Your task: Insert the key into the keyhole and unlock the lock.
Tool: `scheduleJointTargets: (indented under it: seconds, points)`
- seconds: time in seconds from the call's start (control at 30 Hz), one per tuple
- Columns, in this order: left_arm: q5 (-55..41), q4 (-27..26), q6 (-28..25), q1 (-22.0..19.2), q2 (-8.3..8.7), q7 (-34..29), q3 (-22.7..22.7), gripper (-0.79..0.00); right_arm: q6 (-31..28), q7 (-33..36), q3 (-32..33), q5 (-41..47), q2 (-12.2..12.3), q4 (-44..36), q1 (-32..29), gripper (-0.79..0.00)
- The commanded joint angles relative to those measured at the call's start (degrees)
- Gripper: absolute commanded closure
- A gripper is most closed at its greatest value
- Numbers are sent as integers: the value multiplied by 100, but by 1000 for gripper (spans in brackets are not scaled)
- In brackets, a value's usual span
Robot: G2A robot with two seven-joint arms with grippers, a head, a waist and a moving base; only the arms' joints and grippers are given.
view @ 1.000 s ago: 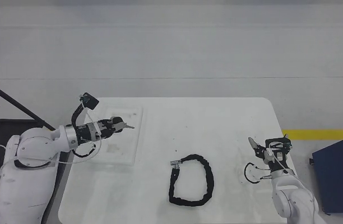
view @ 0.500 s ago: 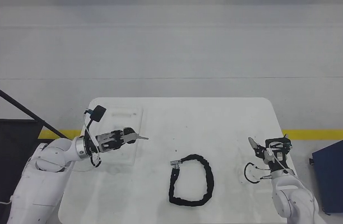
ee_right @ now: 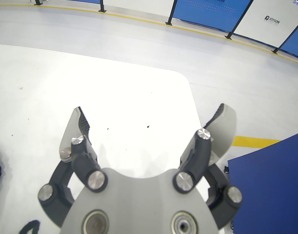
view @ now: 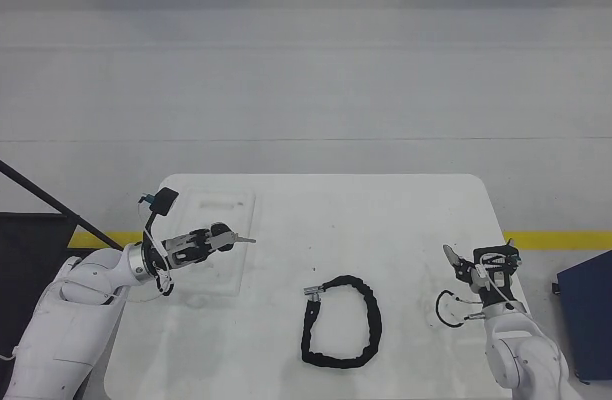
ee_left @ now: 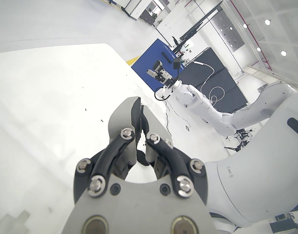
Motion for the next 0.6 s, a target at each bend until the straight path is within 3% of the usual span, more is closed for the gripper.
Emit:
scheduleJointTargets:
  seconds: [0.0,0.43,0.57]
  points:
    - [0,0,0,0,0,0,0,0,78,-228,-179,-703,-2,96,117,-785]
    - [0,0,0,0,0,0,0,0,152,1,-2154,-2229,-233,412,1213,-785]
    - [0,0,0,0,0,0,0,0,537,93,-2646,-2705,-329,458,1426,-785]
